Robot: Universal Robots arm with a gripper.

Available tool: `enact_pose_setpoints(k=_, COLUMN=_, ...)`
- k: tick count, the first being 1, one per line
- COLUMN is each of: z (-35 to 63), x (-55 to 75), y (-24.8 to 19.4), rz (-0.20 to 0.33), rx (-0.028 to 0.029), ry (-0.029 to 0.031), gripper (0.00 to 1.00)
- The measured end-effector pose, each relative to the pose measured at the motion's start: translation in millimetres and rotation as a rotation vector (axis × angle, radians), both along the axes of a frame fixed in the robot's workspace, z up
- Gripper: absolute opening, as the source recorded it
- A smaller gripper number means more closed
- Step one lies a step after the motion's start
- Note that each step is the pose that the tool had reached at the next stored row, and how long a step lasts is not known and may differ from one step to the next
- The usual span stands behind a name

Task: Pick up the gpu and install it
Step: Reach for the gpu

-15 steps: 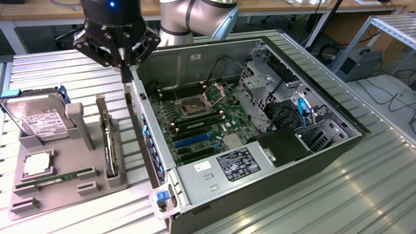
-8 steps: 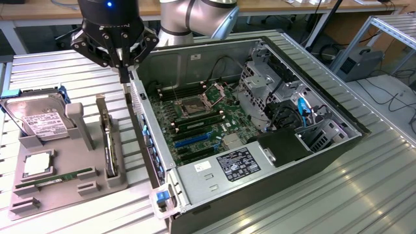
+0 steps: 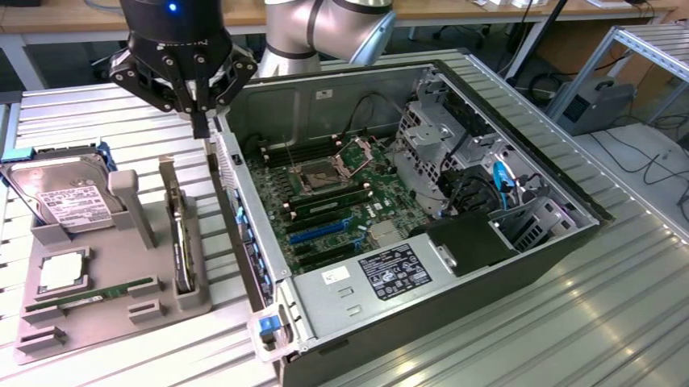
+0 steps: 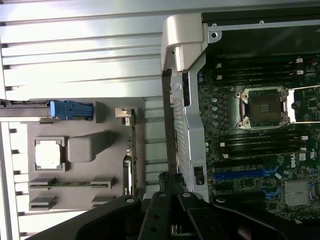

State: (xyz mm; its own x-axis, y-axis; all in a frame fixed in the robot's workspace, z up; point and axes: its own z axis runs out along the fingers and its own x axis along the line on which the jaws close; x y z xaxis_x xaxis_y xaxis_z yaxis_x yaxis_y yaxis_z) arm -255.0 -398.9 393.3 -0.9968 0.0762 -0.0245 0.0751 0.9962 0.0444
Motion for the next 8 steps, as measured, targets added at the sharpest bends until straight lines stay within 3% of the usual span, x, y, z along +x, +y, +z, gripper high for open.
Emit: enact_pose_setpoints(k=8, z=0.0, x=-3.8, y=0.0, rz=0.000, rx=0.0000, ry=0.0000, gripper=0.11)
